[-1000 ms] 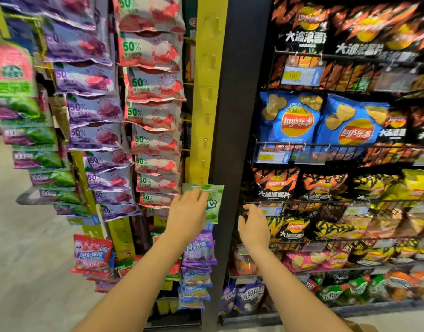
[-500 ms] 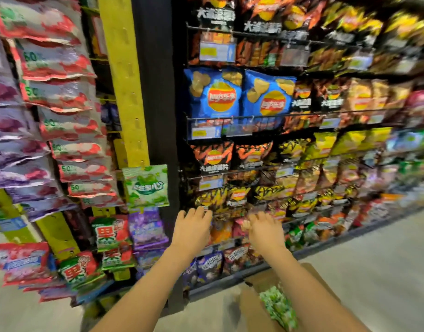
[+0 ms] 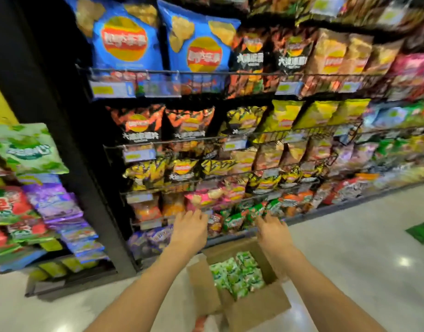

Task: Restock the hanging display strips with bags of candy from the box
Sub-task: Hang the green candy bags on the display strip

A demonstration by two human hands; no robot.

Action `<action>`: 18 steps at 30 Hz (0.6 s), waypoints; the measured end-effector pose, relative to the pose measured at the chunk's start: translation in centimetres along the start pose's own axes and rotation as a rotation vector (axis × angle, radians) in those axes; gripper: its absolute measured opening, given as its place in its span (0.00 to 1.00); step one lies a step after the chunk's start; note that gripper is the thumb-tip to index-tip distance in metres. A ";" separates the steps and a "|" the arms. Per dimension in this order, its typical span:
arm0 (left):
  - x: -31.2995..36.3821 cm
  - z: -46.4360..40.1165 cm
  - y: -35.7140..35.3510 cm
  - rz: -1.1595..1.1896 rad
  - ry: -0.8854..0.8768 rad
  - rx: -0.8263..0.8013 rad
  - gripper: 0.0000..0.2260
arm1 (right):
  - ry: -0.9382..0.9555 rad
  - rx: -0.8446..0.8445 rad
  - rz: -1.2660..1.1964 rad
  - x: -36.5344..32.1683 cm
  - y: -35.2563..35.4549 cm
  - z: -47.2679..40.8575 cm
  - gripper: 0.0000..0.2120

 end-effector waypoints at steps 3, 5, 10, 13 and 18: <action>3.9 -1.7 -2.0 0.034 0.021 -0.079 0.17 | 0.025 -0.047 -0.005 4.2 -2.1 -0.9 0.19; 5.9 -2.8 -2.8 0.049 0.022 -0.103 0.18 | 0.032 -0.084 -0.025 6.3 -3.3 -1.5 0.19; 9.4 -5.6 -4.9 0.031 0.032 -0.160 0.18 | 0.021 -0.151 -0.083 9.6 -6.5 -3.2 0.19; 10.5 -7.2 -6.4 0.043 0.052 -0.221 0.16 | 0.015 -0.222 -0.120 10.6 -8.1 -4.8 0.19; 10.8 -10.6 -9.7 0.071 0.061 -0.307 0.18 | 0.012 -0.286 -0.151 11.3 -10.9 -8.0 0.17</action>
Point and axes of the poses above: each hand's wrist, its own z-axis away from the middle knuckle, its own y-axis out of the back of the hand, x = y × z, the point moved 4 cm from there along -z, towards the middle knuckle, and after that the axes turned 6 degrees about -x, right-handed, at the moved point
